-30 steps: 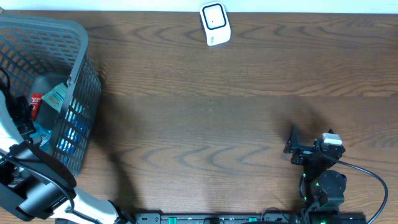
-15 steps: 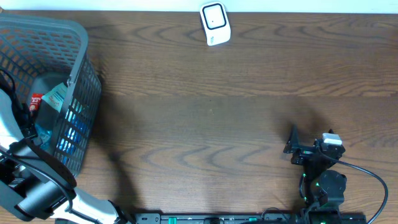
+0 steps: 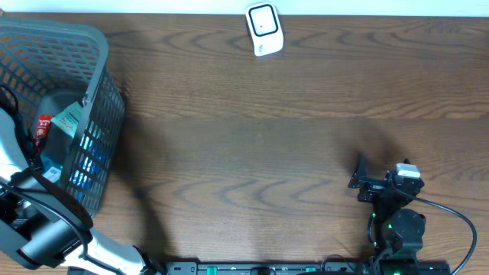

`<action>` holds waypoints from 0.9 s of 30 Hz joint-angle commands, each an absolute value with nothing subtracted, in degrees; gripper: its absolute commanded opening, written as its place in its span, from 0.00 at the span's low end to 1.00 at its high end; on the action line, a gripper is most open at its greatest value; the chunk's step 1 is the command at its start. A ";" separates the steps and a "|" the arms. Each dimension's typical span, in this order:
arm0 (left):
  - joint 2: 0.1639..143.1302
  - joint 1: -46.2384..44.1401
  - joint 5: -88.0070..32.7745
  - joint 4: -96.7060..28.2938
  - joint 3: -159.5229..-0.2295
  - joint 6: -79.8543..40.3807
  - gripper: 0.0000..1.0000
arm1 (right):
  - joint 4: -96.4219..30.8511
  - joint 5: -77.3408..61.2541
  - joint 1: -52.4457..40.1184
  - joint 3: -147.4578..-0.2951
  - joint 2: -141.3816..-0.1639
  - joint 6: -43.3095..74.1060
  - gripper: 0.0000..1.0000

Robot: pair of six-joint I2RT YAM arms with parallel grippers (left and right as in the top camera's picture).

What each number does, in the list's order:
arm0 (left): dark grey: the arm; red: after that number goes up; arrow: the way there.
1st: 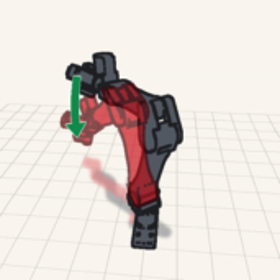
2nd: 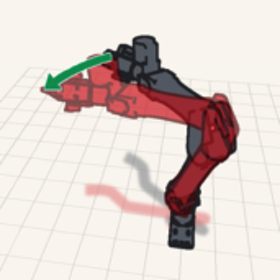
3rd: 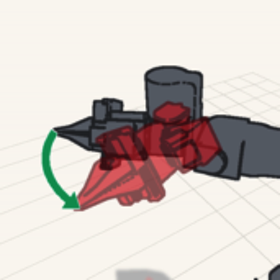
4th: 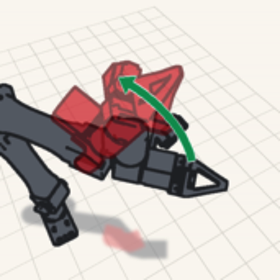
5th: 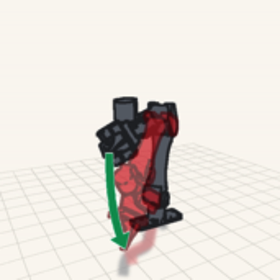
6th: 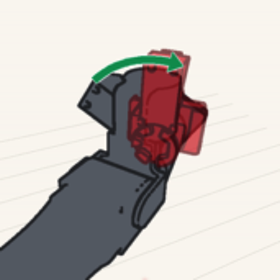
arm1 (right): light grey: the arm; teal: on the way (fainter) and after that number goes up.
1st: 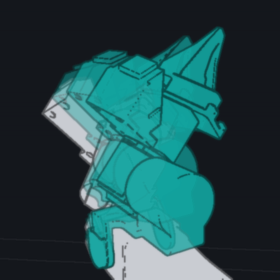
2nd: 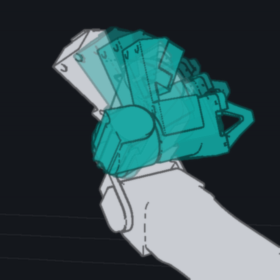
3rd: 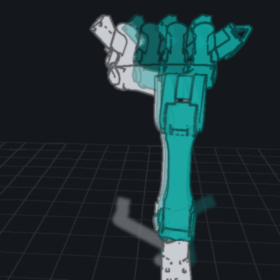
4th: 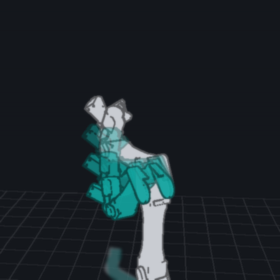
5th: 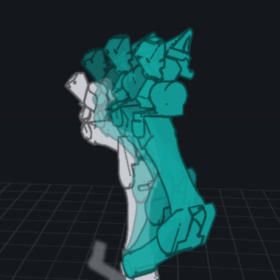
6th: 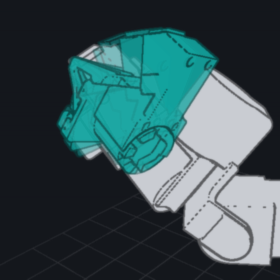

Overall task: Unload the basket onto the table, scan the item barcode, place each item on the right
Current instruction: 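Reach the left gripper into the basket and grasp the teal bottle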

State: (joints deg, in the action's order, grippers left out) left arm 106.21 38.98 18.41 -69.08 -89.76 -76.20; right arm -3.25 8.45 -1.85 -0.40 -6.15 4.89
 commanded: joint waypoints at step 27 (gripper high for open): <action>87.37 39.24 -0.40 -68.40 -108.20 -58.26 0.29 | -3.46 8.69 -2.35 -0.32 -6.02 4.19 0.99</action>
State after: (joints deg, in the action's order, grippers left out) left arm 93.86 39.00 5.74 -69.10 -104.73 -59.51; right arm -3.25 8.45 -1.85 -0.40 -6.15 4.89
